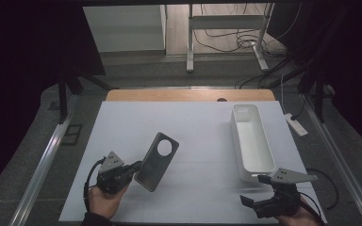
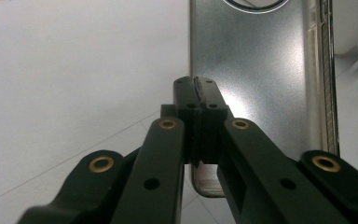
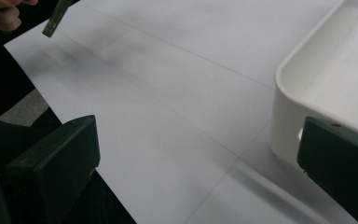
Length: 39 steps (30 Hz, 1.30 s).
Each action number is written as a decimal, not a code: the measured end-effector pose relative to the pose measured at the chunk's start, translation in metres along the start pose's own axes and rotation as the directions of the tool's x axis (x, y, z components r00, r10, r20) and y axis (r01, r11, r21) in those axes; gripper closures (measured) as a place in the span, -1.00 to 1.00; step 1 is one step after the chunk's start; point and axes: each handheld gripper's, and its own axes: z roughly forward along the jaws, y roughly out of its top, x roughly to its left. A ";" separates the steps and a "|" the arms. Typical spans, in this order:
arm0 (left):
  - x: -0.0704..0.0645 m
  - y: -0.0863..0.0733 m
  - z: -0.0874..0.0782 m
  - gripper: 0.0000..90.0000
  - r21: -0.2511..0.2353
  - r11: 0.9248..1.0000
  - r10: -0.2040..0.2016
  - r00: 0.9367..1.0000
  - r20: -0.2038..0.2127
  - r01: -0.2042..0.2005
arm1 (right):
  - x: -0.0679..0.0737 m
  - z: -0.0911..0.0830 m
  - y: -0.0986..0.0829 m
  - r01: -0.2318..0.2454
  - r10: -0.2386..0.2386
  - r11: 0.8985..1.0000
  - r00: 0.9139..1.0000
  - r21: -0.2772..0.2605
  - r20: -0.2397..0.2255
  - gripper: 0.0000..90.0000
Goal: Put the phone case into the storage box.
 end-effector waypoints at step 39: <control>-0.023 0.003 0.013 0.98 -0.040 0.998 0.056 0.998 -0.001 -0.056 | -0.007 0.036 0.043 -0.005 0.009 0.999 0.994 0.041 -0.110 -1.00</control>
